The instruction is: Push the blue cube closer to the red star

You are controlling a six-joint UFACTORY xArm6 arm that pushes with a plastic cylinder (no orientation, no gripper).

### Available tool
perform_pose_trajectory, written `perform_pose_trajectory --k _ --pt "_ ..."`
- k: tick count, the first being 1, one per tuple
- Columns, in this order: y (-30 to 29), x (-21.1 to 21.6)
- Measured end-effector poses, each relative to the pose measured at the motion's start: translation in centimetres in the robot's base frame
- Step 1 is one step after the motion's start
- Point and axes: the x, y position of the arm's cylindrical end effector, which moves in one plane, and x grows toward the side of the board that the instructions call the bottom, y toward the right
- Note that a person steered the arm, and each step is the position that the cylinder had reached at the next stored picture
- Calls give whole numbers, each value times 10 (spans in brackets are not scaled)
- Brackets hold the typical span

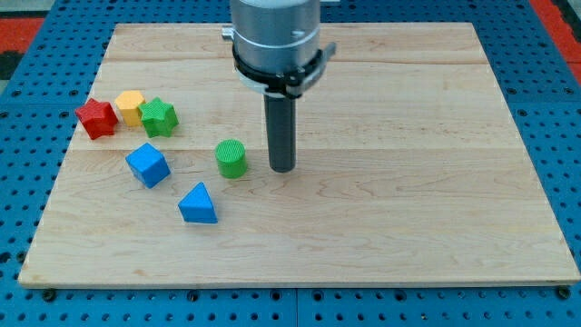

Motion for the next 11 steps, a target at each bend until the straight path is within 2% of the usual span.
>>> perform_pose_trajectory --k 2,4,5,6,7,10,11 --pt "-74 -9" --pt "-166 -40" --pt "-154 -16" --pt "-84 24" --pt "-53 52" --pt "-200 38" --pt "-209 5"
